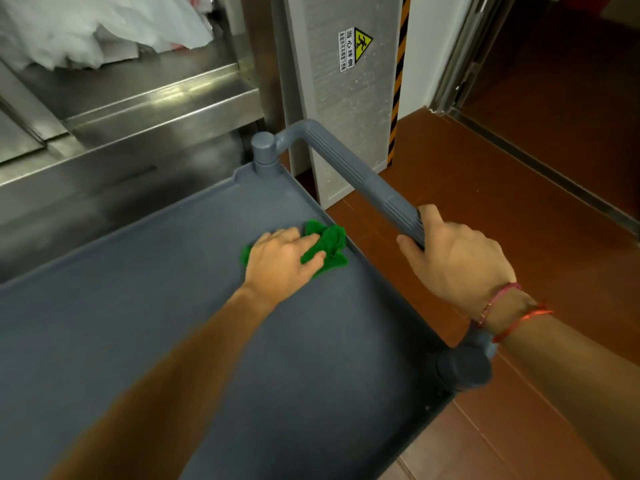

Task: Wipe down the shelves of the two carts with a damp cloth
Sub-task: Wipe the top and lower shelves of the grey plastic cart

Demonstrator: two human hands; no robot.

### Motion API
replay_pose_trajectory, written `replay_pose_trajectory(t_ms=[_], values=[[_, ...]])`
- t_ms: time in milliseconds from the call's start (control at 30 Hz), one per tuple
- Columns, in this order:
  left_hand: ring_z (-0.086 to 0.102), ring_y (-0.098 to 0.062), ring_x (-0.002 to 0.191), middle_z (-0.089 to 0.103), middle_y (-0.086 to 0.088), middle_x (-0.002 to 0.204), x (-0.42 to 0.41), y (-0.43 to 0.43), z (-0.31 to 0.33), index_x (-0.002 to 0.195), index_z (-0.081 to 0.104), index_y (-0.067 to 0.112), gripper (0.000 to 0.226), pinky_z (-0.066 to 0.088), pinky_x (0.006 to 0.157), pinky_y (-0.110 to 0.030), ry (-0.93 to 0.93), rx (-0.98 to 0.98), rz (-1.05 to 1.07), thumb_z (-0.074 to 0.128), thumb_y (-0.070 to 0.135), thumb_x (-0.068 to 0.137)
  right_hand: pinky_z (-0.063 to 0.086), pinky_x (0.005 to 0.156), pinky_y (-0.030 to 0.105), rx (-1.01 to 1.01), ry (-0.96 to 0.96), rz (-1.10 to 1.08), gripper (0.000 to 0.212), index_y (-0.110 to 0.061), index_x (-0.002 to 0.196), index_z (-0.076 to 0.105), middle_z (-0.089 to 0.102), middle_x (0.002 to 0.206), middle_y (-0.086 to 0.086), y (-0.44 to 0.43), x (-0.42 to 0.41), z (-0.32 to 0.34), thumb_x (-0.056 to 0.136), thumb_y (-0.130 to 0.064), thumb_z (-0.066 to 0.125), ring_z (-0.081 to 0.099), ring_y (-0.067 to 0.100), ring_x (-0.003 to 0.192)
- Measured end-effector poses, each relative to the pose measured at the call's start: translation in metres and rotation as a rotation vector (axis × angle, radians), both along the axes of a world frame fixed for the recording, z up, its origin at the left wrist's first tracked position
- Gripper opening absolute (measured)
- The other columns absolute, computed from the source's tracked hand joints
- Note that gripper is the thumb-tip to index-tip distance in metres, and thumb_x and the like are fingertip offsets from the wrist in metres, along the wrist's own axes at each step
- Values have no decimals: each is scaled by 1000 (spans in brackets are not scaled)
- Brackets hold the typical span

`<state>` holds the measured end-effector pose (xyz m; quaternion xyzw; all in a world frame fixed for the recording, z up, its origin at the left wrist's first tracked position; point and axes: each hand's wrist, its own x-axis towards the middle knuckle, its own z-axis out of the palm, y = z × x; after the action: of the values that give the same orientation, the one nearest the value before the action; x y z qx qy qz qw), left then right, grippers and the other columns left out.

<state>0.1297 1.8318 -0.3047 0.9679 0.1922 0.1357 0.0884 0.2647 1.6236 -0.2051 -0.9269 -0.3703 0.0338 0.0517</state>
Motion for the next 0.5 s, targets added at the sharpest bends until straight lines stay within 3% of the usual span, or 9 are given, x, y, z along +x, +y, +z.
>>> replay_pose_trajectory(t_ms=[100, 233, 300, 500], values=[[66, -34, 73, 67, -11, 78, 0, 24, -1, 107, 76, 15, 51, 51, 69, -39, 4, 39, 38, 45, 50, 87, 57, 57, 41, -4, 12, -7, 41, -21, 125, 36, 53, 75, -4, 0, -1, -1, 99, -53, 40, 57, 20, 57], [63, -44, 99, 66, -24, 109, 8, 84, 4, 123, 65, 11, 42, 47, 85, -46, 62, 66, 368, 52, 42, 98, 56, 57, 40, -19, 10, -15, 42, -23, 125, 35, 51, 76, -6, 2, 2, -4, 99, -55, 39, 56, 17, 59], [61, -46, 102, 63, -26, 113, 11, 114, 4, 123, 63, 10, 43, 48, 86, -49, 88, 59, 485, 52, 42, 97, 55, 56, 38, -22, -1, -13, 42, -24, 125, 34, 49, 76, -7, 3, 3, -6, 99, -56, 38, 54, 15, 59], [59, -48, 105, 61, -26, 118, 25, 118, 5, 124, 64, 11, 42, 49, 86, -50, 29, -20, 508, 54, 41, 97, 53, 54, 36, -19, -24, -14, 39, -25, 120, 35, 47, 74, -8, 3, 6, -7, 99, -57, 36, 52, 15, 57]])
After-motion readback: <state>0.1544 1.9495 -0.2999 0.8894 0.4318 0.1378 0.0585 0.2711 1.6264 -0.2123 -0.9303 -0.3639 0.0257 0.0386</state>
